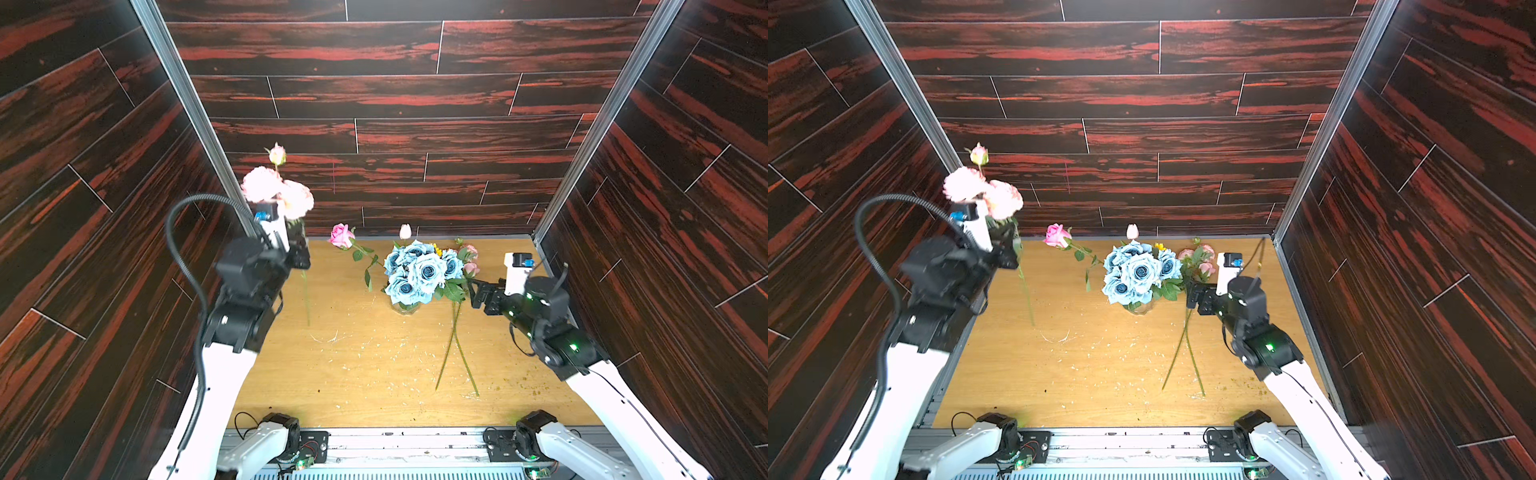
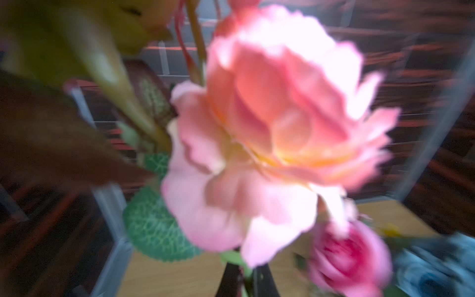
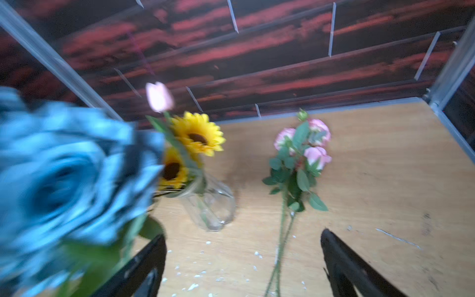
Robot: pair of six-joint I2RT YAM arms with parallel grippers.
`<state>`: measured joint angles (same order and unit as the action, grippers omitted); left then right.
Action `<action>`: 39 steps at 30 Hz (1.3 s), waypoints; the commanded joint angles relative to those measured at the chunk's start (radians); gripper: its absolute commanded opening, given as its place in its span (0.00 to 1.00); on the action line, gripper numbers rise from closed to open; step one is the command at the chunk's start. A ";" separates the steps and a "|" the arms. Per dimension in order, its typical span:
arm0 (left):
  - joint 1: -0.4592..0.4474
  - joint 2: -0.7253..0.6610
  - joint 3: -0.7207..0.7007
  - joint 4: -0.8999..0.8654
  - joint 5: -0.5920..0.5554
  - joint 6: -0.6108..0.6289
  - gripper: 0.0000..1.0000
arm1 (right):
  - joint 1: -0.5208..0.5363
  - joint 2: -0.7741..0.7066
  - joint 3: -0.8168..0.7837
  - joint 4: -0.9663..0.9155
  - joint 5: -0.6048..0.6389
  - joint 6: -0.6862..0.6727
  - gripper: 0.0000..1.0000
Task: Pick out pink flowers from the vase
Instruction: Pick up the flower from the vase.
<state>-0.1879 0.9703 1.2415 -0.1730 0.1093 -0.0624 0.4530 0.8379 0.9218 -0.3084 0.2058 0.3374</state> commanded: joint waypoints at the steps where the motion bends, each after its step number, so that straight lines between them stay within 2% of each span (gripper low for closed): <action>1: -0.003 -0.056 -0.104 0.167 0.349 -0.082 0.00 | -0.002 -0.089 -0.050 0.088 -0.112 -0.011 0.95; 3: -0.003 -0.078 -0.148 0.253 0.478 -0.156 0.00 | -0.002 -0.128 -0.081 0.151 -0.294 -0.023 0.95; 6: -0.010 -0.081 -0.175 0.357 0.606 -0.276 0.00 | 0.004 -0.114 -0.105 0.246 -0.601 0.000 0.95; 9: -0.034 -0.074 -0.199 0.454 0.682 -0.363 0.00 | 0.057 -0.074 -0.119 0.308 -0.708 0.006 0.94; 14: -0.114 -0.051 -0.184 0.481 0.732 -0.407 0.00 | 0.241 -0.033 -0.103 0.340 -0.650 -0.092 0.98; 20: -0.237 0.000 -0.160 0.489 0.721 -0.391 0.00 | 0.417 0.031 -0.049 0.367 -0.562 -0.171 0.99; 22: -0.272 0.015 -0.157 0.489 0.708 -0.376 0.00 | 0.455 0.050 -0.032 0.369 -0.524 -0.191 0.99; 27: -0.344 0.059 -0.146 0.501 0.690 -0.349 0.00 | 0.481 0.094 -0.012 0.390 -0.518 -0.198 0.98; 30: -0.378 0.083 -0.137 0.519 0.690 -0.343 0.00 | 0.482 0.121 -0.008 0.401 -0.507 -0.198 0.93; 37: -0.441 0.123 -0.124 0.553 0.682 -0.348 0.00 | 0.483 0.178 0.018 0.408 -0.504 -0.183 0.69; 39: -0.450 0.125 -0.122 0.548 0.678 -0.334 0.00 | 0.483 0.182 0.023 0.411 -0.505 -0.183 0.59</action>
<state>-0.6254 1.0958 1.0843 0.3286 0.7918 -0.4194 0.9314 1.0199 0.9100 0.0769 -0.3042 0.1520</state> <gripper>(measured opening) 0.094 0.609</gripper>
